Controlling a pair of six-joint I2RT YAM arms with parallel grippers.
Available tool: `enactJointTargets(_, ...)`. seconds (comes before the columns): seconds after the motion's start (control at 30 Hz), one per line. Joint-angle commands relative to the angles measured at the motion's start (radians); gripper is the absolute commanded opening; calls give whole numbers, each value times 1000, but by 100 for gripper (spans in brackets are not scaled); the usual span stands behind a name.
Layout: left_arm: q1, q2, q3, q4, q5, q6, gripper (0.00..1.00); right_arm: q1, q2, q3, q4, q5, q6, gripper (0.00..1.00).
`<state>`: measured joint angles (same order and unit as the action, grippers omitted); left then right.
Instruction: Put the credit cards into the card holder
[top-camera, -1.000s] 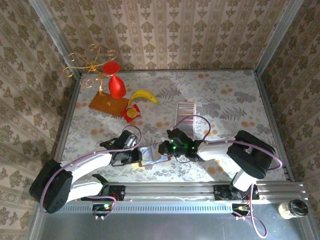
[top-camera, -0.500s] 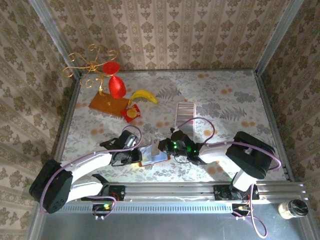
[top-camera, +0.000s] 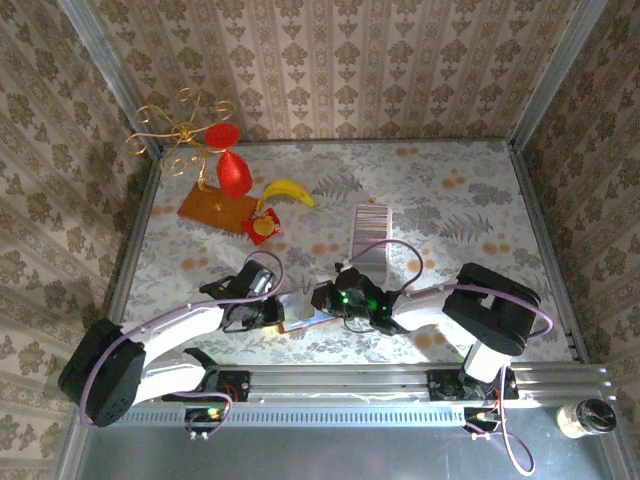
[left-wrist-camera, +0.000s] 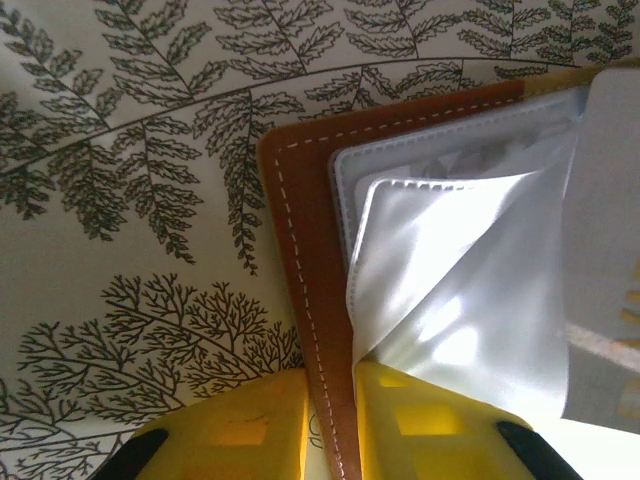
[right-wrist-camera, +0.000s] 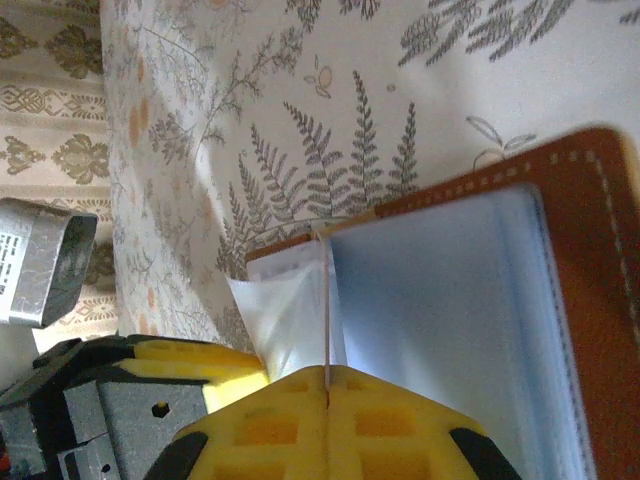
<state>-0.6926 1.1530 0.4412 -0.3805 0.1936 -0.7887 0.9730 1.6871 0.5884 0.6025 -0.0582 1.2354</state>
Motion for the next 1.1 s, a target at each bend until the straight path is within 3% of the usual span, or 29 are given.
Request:
enactJointTargets(0.0,-2,33,-38,-61,-6,6,20,19,-2,7,-26,21,21,0)
enactJointTargets(0.23,-4,33,-41,-58,-4,5,21,36,-23,11,-91,8,34,0)
enactJointTargets(0.47,-3,9,-36,-68,-10,-5,37,38,-13,17,-116,-2,45,0)
enactJointTargets(0.8,29,-64,-22,-122,-40,12,50,35,22,26,-73,5,30,0)
enactJointTargets(1.07,64,-59,-13,-140,-39,49,40,-18,-5,26,-106,-40,-55,0)
